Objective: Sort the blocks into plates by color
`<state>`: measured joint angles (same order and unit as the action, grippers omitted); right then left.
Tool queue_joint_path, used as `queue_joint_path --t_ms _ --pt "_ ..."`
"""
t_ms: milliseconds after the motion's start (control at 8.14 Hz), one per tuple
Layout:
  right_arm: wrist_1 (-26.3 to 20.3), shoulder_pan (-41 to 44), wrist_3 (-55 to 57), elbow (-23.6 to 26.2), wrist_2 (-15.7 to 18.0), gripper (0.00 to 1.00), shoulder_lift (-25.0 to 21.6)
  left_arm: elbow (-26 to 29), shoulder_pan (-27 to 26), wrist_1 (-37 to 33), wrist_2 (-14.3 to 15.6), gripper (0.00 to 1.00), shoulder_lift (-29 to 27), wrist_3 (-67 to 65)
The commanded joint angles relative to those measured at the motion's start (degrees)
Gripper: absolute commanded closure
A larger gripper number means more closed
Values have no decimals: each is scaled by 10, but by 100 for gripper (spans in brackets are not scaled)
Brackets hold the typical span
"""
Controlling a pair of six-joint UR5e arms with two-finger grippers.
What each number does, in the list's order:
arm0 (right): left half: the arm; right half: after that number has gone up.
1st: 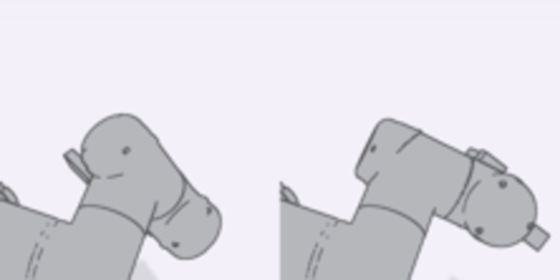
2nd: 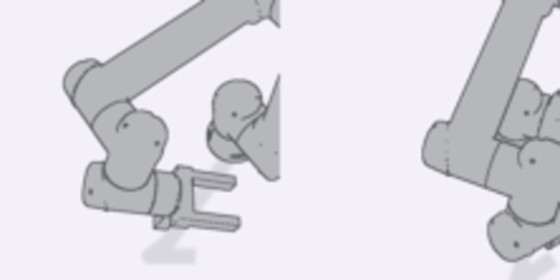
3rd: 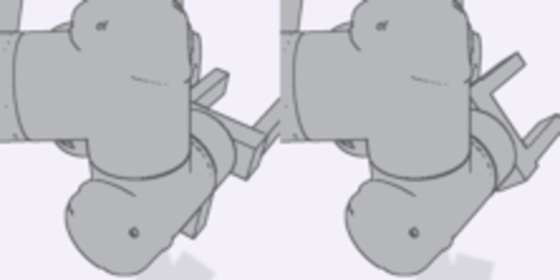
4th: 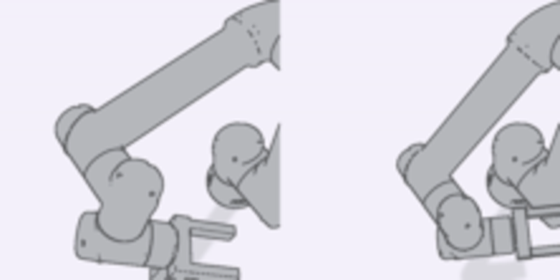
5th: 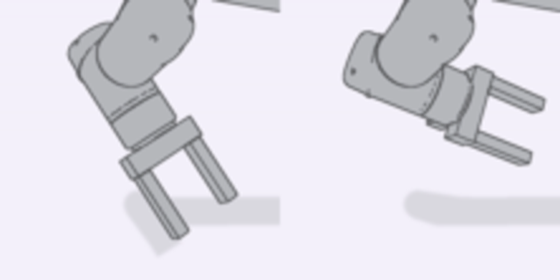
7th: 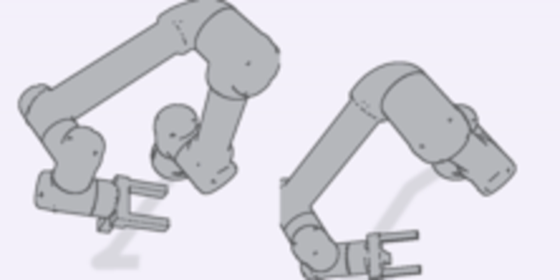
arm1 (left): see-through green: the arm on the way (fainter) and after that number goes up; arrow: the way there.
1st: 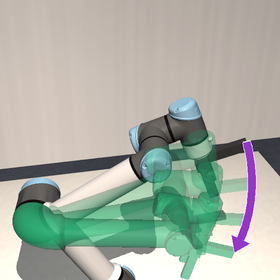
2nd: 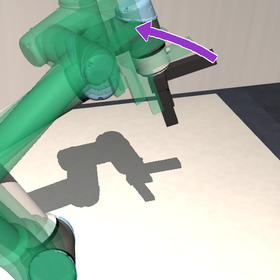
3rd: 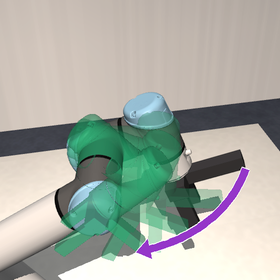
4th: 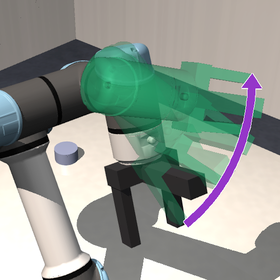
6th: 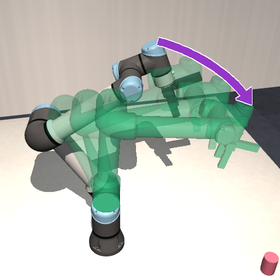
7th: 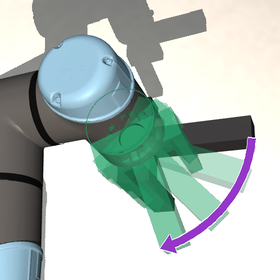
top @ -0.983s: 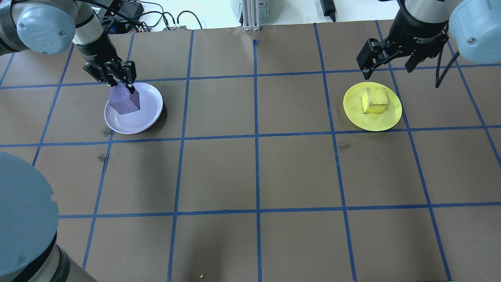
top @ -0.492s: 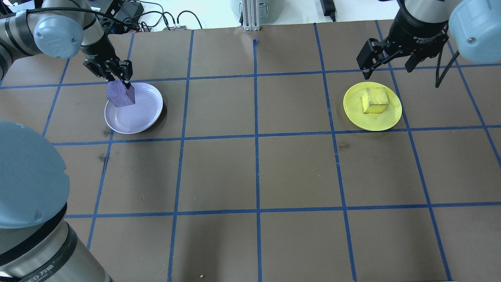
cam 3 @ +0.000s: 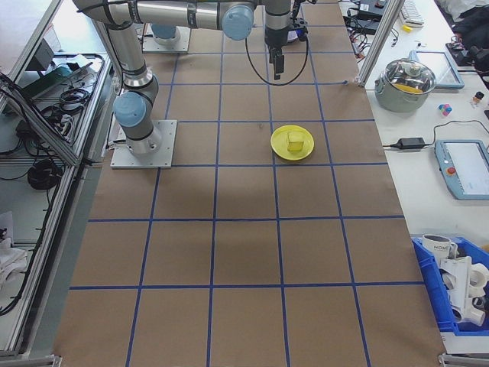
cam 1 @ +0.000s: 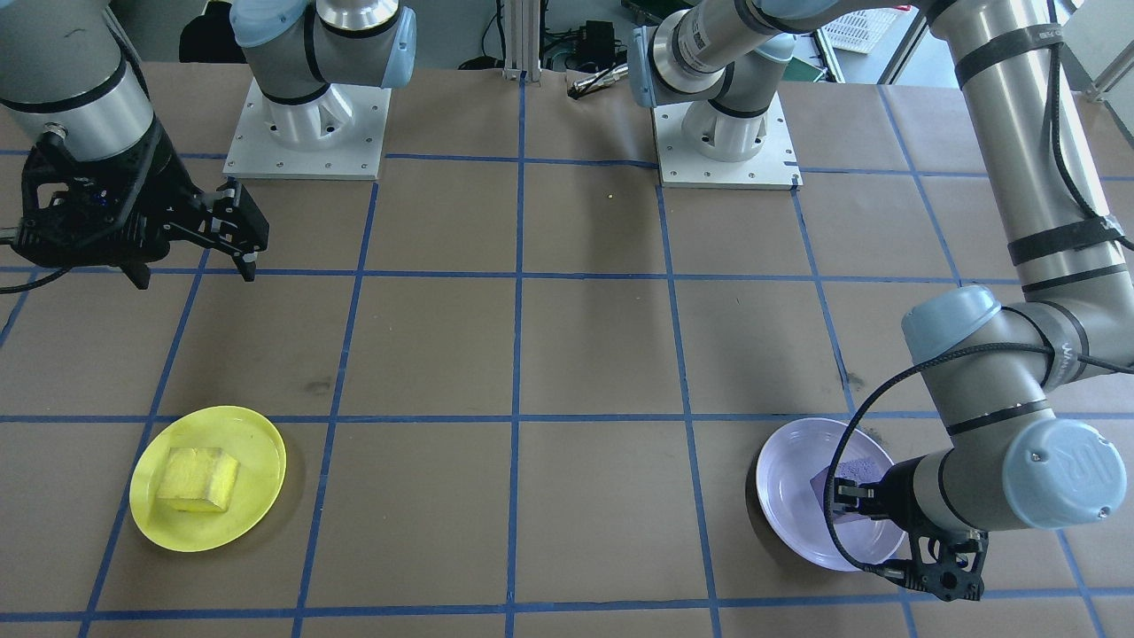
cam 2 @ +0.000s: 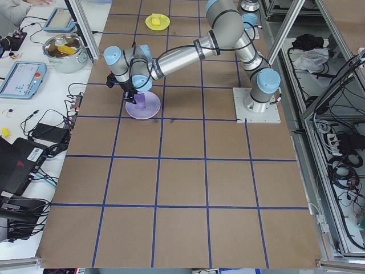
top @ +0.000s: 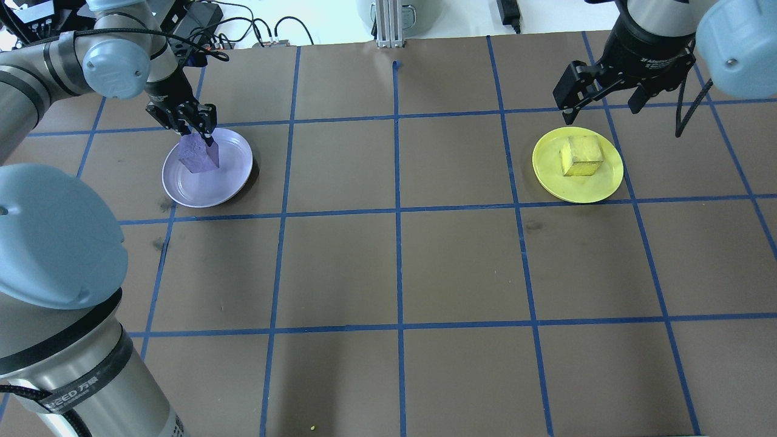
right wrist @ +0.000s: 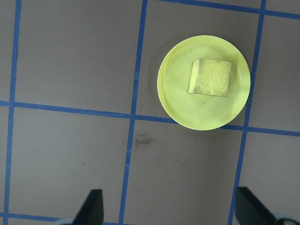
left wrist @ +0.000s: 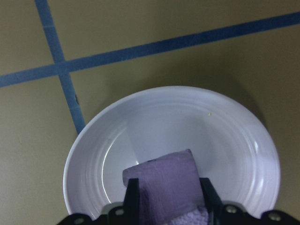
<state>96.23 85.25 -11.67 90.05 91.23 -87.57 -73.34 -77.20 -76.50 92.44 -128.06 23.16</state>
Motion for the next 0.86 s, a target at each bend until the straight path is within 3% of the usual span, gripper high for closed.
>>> queue_joint_path --t_ms 0,123,246,369,492,737 --pt "-1 0 -2 0 0 0 0 0 0 1 -1 7 -4 0" --pt "-1 0 -2 0 1 0 0 -1 1 1 -3 0 -4 -1" --pt "-2 0 -2 0 1 0 1 1 -1 1 -3 0 -2 -6" --pt "-2 0 -3 0 1 0 2 1 -14 -3 -29 0 10 -27" --pt "-2 0 -3 0 1 0 1 1 -22 -23 -58 0 37 -43" --pt "-1 0 -2 0 0 0 1 0 -40 -111 -61 0 104 -82"
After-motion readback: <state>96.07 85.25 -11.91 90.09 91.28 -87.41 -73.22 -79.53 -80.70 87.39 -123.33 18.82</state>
